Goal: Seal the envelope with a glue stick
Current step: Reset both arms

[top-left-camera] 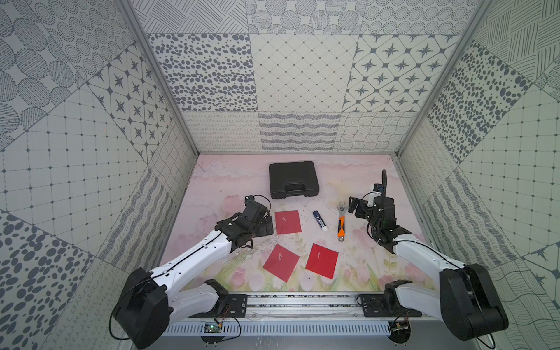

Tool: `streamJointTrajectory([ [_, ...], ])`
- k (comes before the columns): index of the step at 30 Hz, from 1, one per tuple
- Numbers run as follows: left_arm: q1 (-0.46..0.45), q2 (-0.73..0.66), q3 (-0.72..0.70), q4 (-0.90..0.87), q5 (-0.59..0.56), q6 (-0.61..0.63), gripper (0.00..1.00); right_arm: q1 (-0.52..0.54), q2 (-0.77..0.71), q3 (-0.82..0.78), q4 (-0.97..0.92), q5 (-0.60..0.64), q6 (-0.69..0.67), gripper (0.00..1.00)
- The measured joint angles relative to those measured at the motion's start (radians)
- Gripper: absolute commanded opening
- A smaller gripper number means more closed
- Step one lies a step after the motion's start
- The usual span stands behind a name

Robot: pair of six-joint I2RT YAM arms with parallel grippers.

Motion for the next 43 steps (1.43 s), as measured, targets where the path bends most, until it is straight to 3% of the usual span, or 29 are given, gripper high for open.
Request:
streamJointTrajectory([
  [5, 0.13, 0.024, -0.088, 0.154, -0.133, 0.157, 1.0, -0.034, -0.024, 0.008, -0.014, 0.06, -0.127, 1.0],
  [9, 0.238, 0.066, -0.202, 0.373, -0.178, 0.29, 1.0, -0.075, 0.01, -0.069, 0.156, 0.1, -0.267, 1.0],
  [15, 0.383, 0.174, -0.363, 0.762, -0.116, 0.417, 1.0, -0.158, 0.121, -0.187, 0.376, 0.003, -0.31, 1.0],
  [20, 0.445, 0.365, -0.387, 1.079, -0.032, 0.484, 1.0, -0.215, 0.291, -0.18, 0.592, -0.104, -0.28, 1.0],
  [26, 0.501, 0.43, -0.332, 1.201, 0.073, 0.512, 1.0, -0.191, 0.364, -0.127, 0.597, -0.131, -0.284, 0.99],
  [31, 0.509, 0.438, -0.325, 1.25, 0.129, 0.526, 1.0, -0.142, 0.364, -0.087, 0.6, -0.1, -0.303, 0.99],
  [43, 0.511, 0.444, -0.323, 1.295, 0.203, 0.55, 1.0, -0.141, 0.364, -0.087, 0.592, -0.079, -0.311, 0.99],
])
